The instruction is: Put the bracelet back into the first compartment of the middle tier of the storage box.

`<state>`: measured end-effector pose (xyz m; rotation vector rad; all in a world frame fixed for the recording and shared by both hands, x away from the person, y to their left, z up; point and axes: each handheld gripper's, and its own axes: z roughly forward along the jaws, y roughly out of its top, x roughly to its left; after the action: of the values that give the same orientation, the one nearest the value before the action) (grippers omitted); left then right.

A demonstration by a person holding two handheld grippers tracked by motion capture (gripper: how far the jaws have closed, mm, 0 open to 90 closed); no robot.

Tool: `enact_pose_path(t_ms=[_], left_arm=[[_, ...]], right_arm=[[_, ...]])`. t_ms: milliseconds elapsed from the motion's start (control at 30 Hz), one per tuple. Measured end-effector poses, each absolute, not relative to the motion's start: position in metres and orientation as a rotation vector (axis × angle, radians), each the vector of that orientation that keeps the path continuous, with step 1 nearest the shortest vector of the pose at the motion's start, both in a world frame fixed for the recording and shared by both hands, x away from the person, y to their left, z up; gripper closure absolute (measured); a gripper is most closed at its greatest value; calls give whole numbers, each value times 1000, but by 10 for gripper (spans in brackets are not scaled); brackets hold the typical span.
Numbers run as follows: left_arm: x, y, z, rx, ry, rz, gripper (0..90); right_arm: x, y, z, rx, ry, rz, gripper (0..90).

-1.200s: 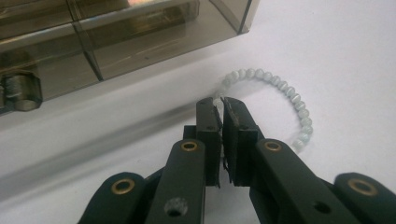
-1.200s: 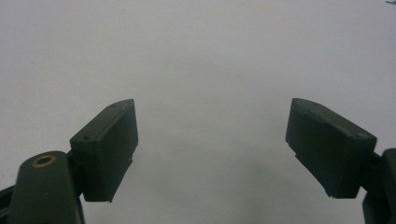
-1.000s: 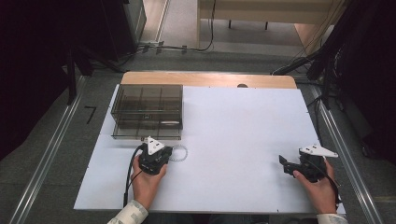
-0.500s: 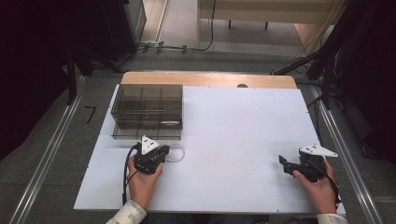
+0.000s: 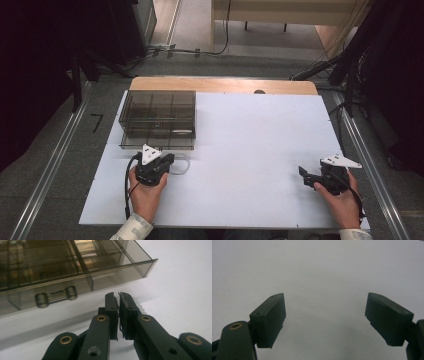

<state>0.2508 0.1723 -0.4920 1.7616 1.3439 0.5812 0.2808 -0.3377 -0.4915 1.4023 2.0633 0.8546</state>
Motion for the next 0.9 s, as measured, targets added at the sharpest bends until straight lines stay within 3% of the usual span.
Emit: enact_pose_path(t_ms=[900], left_arm=[[243, 206, -482, 1702, 1400, 629, 860]], right_arm=[[281, -338, -491, 1404, 2062, 855, 154]])
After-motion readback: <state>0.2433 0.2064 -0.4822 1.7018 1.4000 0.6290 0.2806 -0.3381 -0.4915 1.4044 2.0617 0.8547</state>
